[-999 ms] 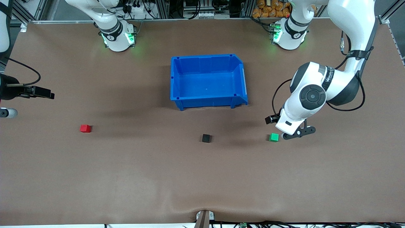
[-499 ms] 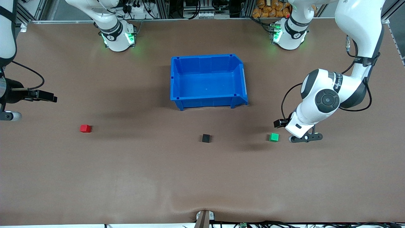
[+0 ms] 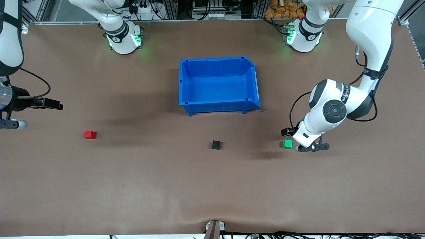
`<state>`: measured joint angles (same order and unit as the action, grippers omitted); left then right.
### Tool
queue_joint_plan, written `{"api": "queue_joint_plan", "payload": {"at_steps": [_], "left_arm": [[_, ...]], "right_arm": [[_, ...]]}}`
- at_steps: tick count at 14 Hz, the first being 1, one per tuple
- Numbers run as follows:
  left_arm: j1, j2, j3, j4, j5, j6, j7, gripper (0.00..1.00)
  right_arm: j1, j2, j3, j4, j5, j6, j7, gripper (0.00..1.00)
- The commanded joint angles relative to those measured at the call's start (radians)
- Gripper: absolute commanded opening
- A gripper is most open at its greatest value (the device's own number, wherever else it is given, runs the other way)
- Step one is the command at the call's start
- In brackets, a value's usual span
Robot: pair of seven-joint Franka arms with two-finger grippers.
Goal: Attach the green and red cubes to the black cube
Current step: 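Lower the left gripper over the green cube and close on it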
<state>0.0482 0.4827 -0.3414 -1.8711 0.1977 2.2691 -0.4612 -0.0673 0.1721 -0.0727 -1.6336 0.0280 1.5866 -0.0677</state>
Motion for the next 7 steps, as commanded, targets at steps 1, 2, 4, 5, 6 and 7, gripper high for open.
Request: {"api": "queue_joint_plan", "payload": {"at_steps": [1,2,4,5,6,7], "left_arm": [[-0.005,0.027,-0.002,-0.002,0.015,0.043,0.015,1.00],[-0.005,0.039,-0.002,-0.003,0.015,0.058,0.021,1.00],[-0.008,0.062,-0.001,-0.016,0.015,0.110,0.039,1.00],[-0.011,0.068,-0.001,-0.028,0.015,0.139,0.039,1.00],[-0.008,0.080,-0.001,-0.028,0.026,0.156,0.047,1.00],[-0.007,0.092,-0.001,-0.028,0.067,0.171,0.049,1.00]], "right_arm": [[-0.020,-0.008,0.017,-0.026,-0.014,0.025,0.006,1.00],[-0.020,-0.009,0.017,-0.034,-0.016,0.036,0.006,1.00],[-0.020,-0.008,0.017,-0.048,-0.014,0.052,0.006,1.00],[-0.020,-0.008,0.017,-0.058,-0.014,0.062,0.008,1.00],[-0.020,-0.008,0.017,-0.064,-0.016,0.072,0.006,1.00],[-0.022,-0.008,0.017,-0.066,-0.016,0.076,0.008,1.00]]}}
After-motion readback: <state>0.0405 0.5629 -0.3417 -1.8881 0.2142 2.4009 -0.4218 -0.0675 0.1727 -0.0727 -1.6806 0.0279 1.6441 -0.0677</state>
